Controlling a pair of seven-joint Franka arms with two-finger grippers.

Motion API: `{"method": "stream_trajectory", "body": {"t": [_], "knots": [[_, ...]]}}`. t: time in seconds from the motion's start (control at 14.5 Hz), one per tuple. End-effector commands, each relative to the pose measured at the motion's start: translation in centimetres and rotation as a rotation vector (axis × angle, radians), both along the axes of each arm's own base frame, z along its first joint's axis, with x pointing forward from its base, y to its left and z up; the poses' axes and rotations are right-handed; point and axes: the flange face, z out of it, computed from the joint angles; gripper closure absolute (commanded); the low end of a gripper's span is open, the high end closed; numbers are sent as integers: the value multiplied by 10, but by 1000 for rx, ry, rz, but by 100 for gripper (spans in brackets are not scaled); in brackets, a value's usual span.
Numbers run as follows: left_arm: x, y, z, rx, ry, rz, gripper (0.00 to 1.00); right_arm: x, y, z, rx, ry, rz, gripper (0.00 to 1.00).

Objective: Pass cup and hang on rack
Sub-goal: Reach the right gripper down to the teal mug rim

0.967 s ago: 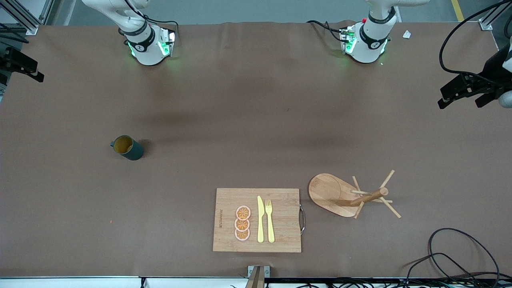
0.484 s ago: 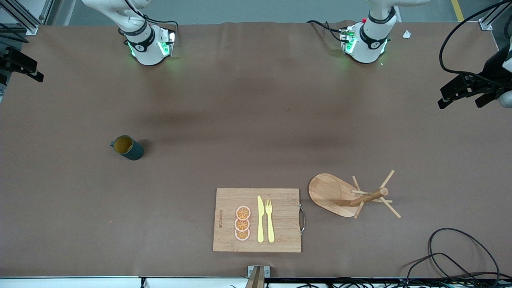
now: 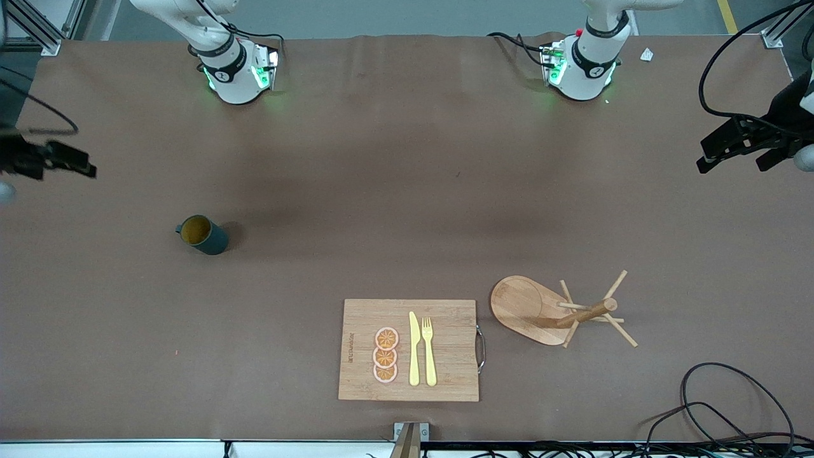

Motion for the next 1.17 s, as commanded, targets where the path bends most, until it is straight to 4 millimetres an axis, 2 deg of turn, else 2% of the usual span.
{"method": "stream_trajectory", "body": {"t": [0.0,0.14,0.35,0.48,0.76,0.9,1.04,1.11], "knots": [[0,2,5,13,-14,-10,0,16,-5,-46,29,-16,160,0],[0,2,5,13,-14,-10,0,11,-17,-103,43,-29,216,0],[0,2,4,13,-14,-12,0,-6,-18,-179,47,-72,303,0],[0,2,4,13,-13,-12,0,-20,-14,-218,52,-89,329,0],[0,2,4,13,-13,-12,0,-41,2,-268,36,-124,352,3],[0,5,5,14,-16,-15,0,-41,7,-284,37,-114,361,16],[-1,6,6,14,-17,-13,0,-40,11,-303,39,-103,366,38],[-1,5,6,14,-17,-15,0,-39,16,-308,40,-107,373,53]]}}
